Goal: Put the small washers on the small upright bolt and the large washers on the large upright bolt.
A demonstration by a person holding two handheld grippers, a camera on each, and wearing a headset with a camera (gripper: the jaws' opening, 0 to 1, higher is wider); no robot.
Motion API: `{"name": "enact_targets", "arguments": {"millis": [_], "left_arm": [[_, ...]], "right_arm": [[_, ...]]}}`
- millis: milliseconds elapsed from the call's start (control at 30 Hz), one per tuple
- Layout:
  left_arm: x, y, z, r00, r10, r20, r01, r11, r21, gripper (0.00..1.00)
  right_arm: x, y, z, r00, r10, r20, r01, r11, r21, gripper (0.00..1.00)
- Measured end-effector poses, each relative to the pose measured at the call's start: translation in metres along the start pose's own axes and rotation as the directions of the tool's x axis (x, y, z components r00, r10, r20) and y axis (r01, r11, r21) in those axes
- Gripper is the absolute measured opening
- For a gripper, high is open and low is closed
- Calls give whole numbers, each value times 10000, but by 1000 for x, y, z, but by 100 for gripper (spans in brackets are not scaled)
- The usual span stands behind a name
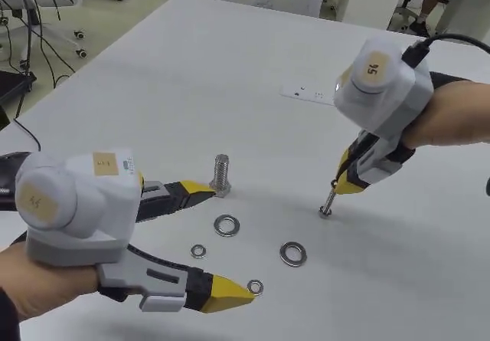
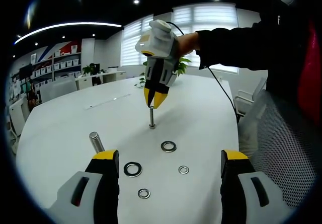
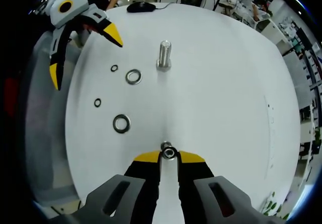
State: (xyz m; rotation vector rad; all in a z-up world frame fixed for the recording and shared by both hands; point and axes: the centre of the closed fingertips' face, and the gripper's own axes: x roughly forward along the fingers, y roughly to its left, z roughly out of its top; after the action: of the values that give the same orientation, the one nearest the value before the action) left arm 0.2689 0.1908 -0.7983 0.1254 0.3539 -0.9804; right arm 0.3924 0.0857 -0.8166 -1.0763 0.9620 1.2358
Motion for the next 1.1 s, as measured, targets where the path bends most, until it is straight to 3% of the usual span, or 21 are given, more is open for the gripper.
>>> {"name": "enact_targets", "arguments": {"millis": [667, 1100], "left_arm": [[1, 3, 0, 10000, 23, -22, -23, 10000, -23, 83], [1, 2, 0, 10000, 44, -21, -44, 10000, -45, 83]], "right_arm": [[12, -3, -3, 9998, 208, -65, -207, 9997, 115, 14], [24, 5, -8, 9991, 403, -154, -399, 9988, 292, 14]]}}
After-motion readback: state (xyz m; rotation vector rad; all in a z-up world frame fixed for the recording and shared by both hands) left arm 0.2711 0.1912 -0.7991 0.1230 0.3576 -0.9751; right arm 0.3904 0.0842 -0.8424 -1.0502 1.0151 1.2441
